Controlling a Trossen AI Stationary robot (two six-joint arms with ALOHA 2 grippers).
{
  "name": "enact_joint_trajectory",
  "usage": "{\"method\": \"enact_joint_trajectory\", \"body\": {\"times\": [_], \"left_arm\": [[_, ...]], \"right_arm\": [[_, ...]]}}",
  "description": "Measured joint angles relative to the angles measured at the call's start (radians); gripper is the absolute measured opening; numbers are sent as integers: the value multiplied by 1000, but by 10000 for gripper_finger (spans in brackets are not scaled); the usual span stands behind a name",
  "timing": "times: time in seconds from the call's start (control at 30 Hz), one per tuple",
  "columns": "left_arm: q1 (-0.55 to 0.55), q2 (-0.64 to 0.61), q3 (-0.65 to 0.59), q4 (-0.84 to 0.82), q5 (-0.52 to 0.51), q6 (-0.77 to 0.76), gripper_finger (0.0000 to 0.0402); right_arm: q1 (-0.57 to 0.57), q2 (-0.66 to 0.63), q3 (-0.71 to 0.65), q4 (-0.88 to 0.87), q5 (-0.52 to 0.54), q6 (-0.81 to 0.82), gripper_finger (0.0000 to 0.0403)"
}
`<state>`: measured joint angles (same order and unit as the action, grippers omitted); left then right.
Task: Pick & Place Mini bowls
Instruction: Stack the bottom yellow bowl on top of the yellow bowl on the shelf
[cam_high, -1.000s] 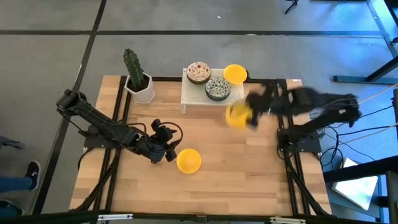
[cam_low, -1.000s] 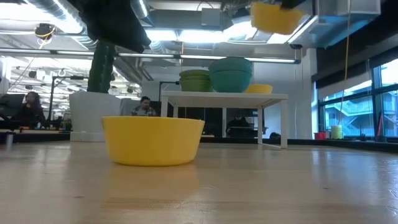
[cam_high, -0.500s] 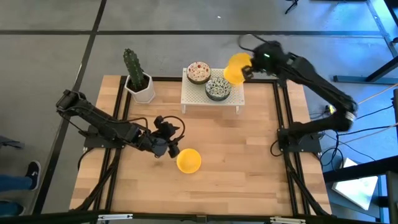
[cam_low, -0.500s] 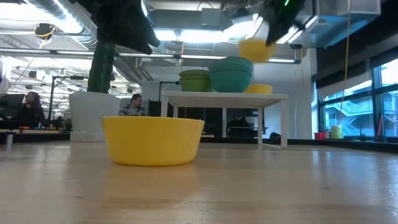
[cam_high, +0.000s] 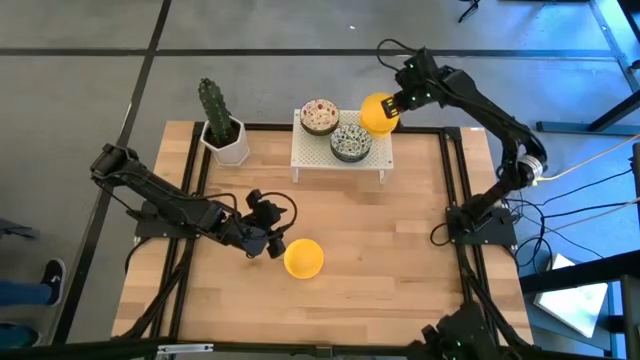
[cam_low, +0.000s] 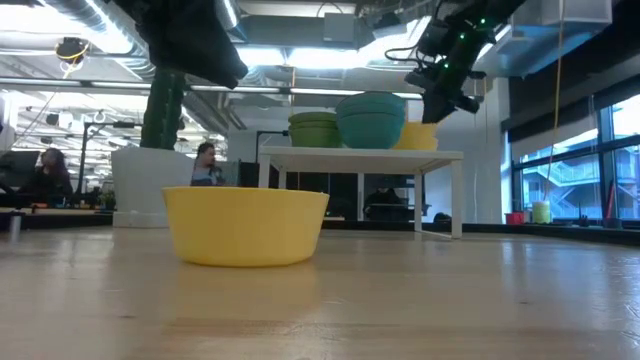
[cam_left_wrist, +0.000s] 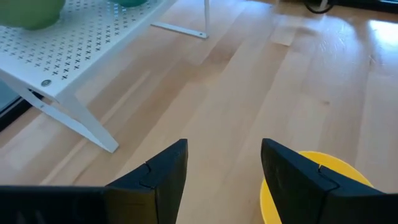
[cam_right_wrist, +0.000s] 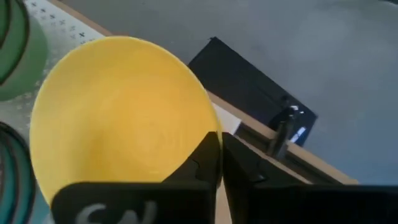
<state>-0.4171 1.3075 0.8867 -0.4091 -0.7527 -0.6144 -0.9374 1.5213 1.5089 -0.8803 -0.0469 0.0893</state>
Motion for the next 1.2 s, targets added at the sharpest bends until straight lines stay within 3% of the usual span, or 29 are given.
{"method": "enact_joint_trajectory", "body": {"times": [0.13,0.4,0.53,0.7,1.07,1.2], "left_arm": [[1,0,0,-3,-15,0,198],[0,0,0,-3,-15,0,198],[0,0,0,-3,-15,0,198],[0,0,0,-3,-15,0,198],[4,0,0,-7,-15,2,198],[11,0,0,-9,-15,8,198]], "right_arm": [[-19,12,0,-1,-37,-8,48],[-23,0,0,15,-28,-30,168],[-23,-2,0,-25,-25,-50,190],[-23,13,0,-73,-25,-67,155],[-23,-32,0,110,-25,-74,11],[-23,-3,0,90,-25,-86,10]]}}
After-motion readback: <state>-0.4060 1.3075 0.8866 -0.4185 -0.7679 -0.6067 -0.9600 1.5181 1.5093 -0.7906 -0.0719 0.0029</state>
